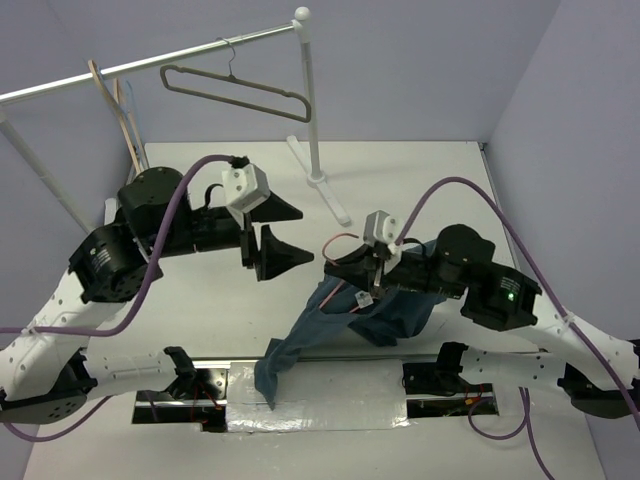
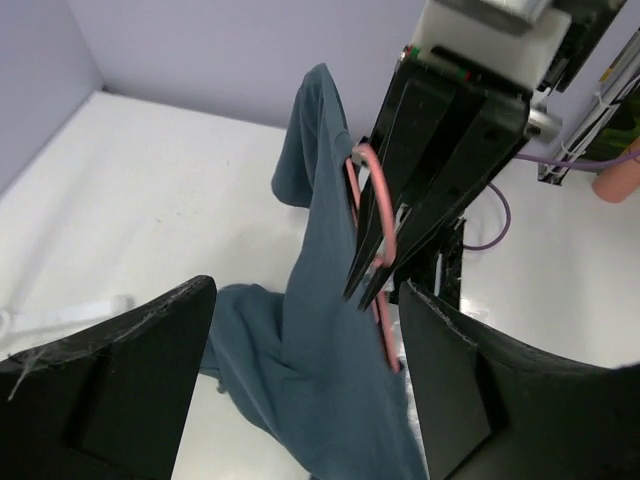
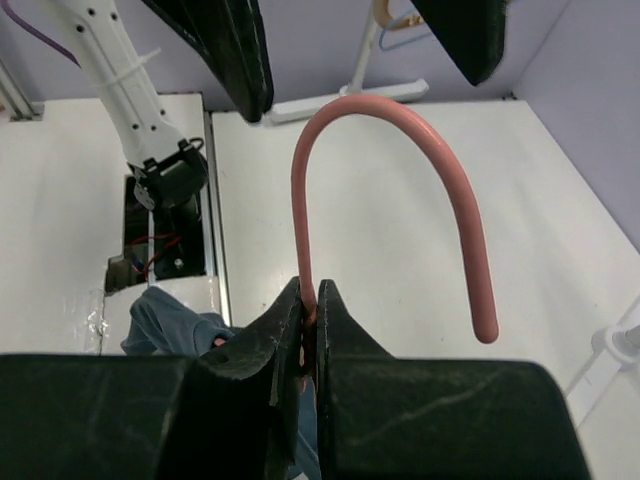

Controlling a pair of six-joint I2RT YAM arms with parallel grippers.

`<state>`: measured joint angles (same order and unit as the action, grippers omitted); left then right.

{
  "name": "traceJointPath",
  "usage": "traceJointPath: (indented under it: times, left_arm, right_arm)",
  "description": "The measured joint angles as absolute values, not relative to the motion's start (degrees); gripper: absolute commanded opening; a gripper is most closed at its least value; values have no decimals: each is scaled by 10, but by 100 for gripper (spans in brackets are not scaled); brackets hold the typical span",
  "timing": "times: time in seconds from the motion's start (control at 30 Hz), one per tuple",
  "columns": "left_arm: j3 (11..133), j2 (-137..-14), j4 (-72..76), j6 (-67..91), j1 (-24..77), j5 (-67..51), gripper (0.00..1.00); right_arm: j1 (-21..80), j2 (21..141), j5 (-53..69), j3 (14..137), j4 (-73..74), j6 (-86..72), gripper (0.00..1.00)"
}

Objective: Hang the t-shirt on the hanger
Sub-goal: Place the hanger at the clothesline.

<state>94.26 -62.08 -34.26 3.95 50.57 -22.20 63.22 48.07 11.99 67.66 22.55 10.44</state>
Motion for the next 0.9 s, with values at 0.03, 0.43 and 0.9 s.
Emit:
traceJointPath:
  times: [0.03, 0.43, 0.9]
  left_arm:
    - [942, -622, -343, 48, 506, -220, 83]
    - [931, -672, -350, 95, 506, -195, 59]
    - [938, -710, -393, 149, 497, -194, 0]
  right_arm:
    - [632, 487, 114, 677, 227, 104, 0]
    - [632, 538, 101, 661, 232, 104, 0]
    - [621, 576, 77, 660, 236, 102, 9]
